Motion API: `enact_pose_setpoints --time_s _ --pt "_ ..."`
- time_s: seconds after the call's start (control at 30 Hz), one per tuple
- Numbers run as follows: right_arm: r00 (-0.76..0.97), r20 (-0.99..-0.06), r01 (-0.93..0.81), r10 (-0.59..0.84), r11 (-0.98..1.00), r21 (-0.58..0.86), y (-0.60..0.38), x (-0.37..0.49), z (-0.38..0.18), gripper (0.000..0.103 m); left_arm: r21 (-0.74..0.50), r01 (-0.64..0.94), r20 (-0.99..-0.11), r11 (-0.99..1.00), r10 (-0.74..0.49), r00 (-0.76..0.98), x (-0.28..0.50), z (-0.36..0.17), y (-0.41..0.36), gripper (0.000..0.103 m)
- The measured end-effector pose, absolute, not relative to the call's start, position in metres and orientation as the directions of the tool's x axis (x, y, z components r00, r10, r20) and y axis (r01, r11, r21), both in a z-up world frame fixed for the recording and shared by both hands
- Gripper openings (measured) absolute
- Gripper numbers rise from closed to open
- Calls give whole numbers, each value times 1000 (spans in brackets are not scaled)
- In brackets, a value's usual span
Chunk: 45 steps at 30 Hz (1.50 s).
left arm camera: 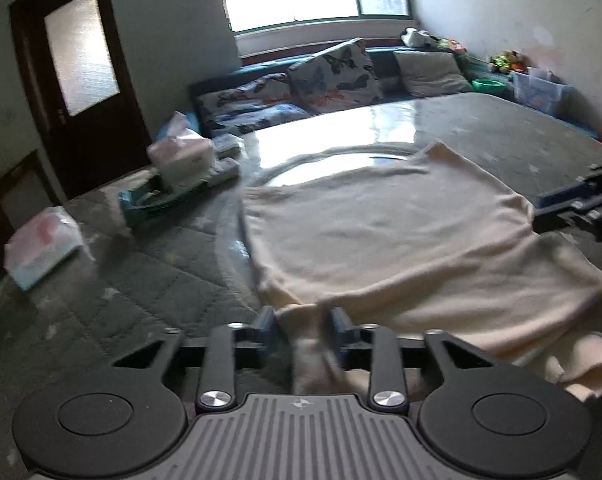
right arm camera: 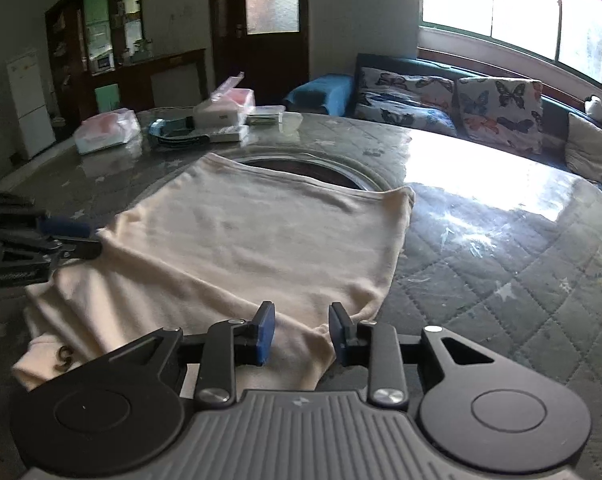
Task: Fold clothes
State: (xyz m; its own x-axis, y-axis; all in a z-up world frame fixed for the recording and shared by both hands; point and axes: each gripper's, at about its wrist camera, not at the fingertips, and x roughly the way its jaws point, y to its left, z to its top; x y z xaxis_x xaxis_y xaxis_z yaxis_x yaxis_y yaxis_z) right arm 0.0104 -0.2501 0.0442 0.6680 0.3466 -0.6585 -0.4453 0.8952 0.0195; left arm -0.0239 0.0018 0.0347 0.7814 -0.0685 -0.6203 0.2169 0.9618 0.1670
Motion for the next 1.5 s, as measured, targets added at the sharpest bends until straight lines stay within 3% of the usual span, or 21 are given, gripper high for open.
enact_pose_setpoints --time_s 0.23,0.3,0.47,0.77,0.9,1.13,1.27,1.37,1.4,1.47,1.5 --pt "629 -665 -546 403 838 -9 -239 -24 56 30 159 322 -586 933 -173 792 -48 44 -18 30" --pt "617 -672 -563 410 826 -13 -236 -32 54 30 167 355 -602 920 -191 776 -51 37 -25 23" --pt "593 -702 -575 394 818 -27 -233 -45 40 30 159 373 -647 914 -189 739 -53 20 -26 23" --pt "604 -681 -576 414 817 -14 -236 -47 43 30 213 390 -638 896 -175 750 -82 37 -8 27" --pt "588 -697 -588 410 808 -21 -233 -44 36 31 293 438 -637 850 -169 752 -106 37 -9 39" --pt "598 -685 -598 416 801 -37 -240 -56 50 31 452 547 -603 705 -210 769 -140 19 -31 39" --pt "596 -689 -628 412 774 -80 -238 -65 49 37 490 572 -582 658 -242 777 -144 9 -45 39" --pt "594 -691 -654 412 747 -117 -236 -72 48 43 496 573 -558 653 -265 786 -143 6 -51 38" --pt "593 -692 -663 412 738 -129 -235 -74 47 52 493 569 -550 658 -271 790 -142 6 -51 29" --pt "592 -693 -679 412 718 -153 -234 -79 47 53 480 565 -541 671 -281 793 -139 8 -52 12" --pt "591 -694 -687 411 708 -166 -233 -81 46 54 463 558 -536 688 -284 795 -136 10 -50 12"
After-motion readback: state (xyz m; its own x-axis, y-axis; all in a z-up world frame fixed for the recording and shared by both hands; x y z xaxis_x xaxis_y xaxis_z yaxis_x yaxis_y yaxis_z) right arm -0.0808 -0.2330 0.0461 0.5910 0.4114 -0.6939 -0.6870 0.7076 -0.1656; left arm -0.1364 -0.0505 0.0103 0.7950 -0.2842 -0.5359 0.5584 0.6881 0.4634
